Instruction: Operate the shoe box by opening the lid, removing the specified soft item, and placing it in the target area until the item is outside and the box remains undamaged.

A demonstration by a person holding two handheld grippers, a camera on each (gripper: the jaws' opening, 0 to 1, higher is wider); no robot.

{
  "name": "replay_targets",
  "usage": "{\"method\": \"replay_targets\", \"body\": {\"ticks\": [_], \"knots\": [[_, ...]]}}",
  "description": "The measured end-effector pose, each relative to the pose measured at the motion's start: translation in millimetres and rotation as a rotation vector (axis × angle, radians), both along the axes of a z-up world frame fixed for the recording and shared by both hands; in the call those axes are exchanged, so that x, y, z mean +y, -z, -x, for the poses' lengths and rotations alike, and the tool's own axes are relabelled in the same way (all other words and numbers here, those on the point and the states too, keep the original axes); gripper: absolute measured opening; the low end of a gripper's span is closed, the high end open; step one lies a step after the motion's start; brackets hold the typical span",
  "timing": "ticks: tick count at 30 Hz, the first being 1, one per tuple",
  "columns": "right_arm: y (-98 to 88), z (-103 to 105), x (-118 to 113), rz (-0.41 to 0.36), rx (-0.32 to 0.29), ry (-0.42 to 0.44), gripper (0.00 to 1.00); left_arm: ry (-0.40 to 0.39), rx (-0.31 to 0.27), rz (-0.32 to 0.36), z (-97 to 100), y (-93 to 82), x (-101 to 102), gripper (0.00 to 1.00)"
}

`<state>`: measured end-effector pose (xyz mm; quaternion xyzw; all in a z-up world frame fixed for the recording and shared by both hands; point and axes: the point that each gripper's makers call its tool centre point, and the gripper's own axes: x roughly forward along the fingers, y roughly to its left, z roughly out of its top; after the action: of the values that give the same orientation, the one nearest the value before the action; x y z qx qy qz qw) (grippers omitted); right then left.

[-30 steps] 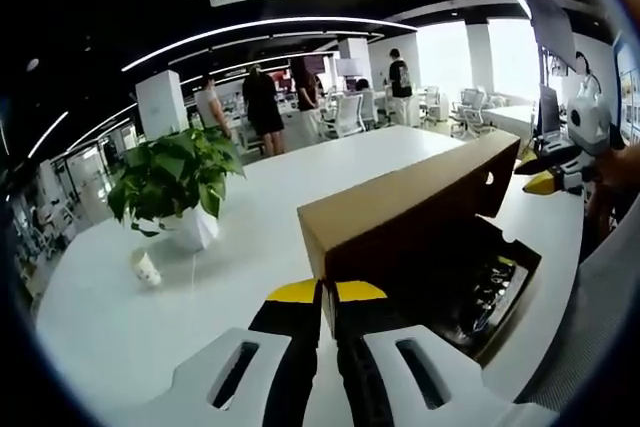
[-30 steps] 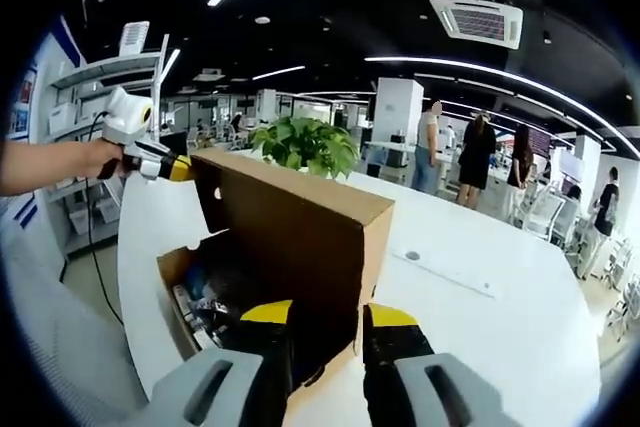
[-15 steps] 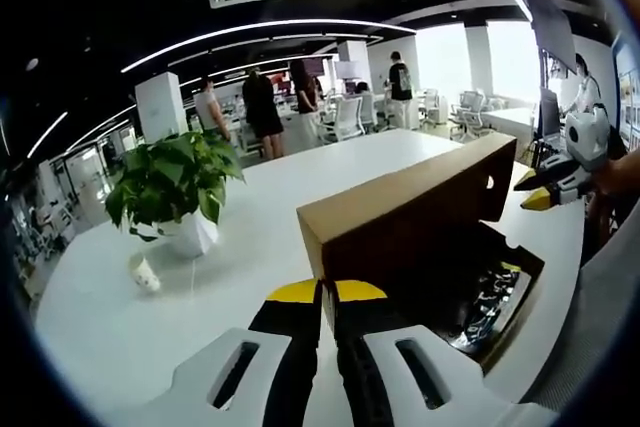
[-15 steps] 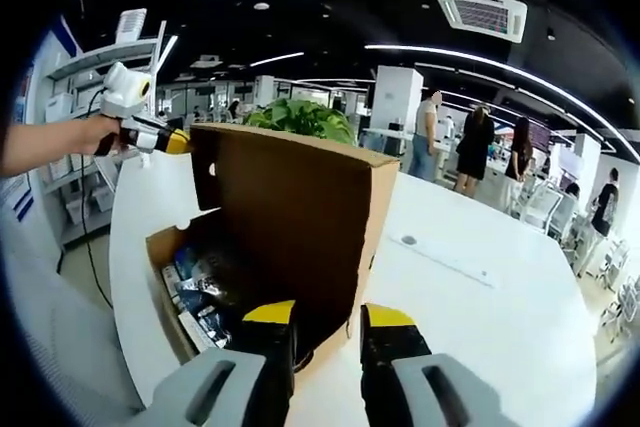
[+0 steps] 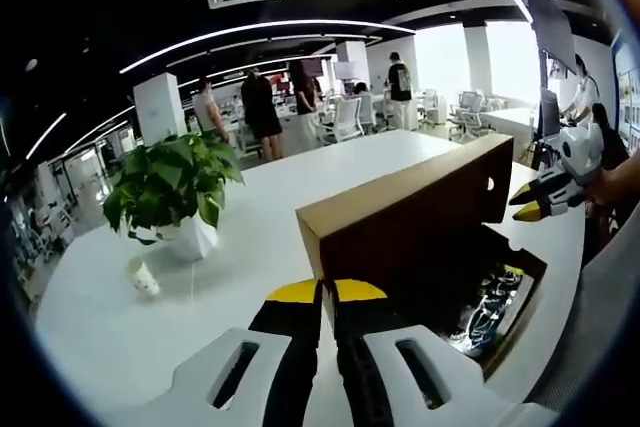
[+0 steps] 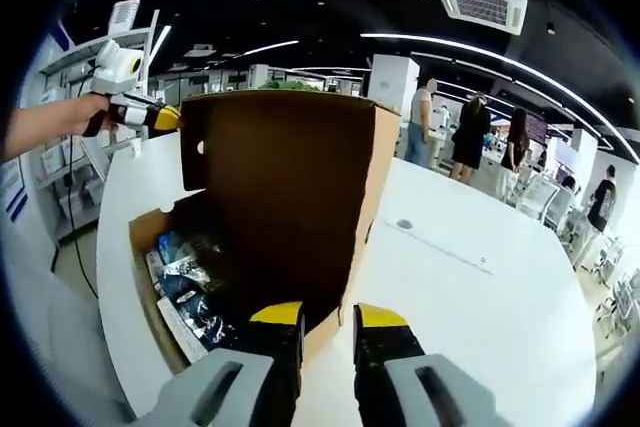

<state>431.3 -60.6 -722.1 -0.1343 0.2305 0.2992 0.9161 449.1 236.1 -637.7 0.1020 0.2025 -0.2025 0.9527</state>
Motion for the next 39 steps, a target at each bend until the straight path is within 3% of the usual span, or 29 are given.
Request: {"method": "replay_targets", "body": {"ticks": [22,39], "knots": [[16.9,-23.2,0.8,0.027,0.022,0.018,0.04,0.003,0.003,0.0,-14.4,-1.3,1.0,0.01],[14.7,-30.3,3.2,0.068,0.006,-0.002,0.0,-0.005,-0.004,0.006,-22.4,-0.4,1.3,0.02]]}}
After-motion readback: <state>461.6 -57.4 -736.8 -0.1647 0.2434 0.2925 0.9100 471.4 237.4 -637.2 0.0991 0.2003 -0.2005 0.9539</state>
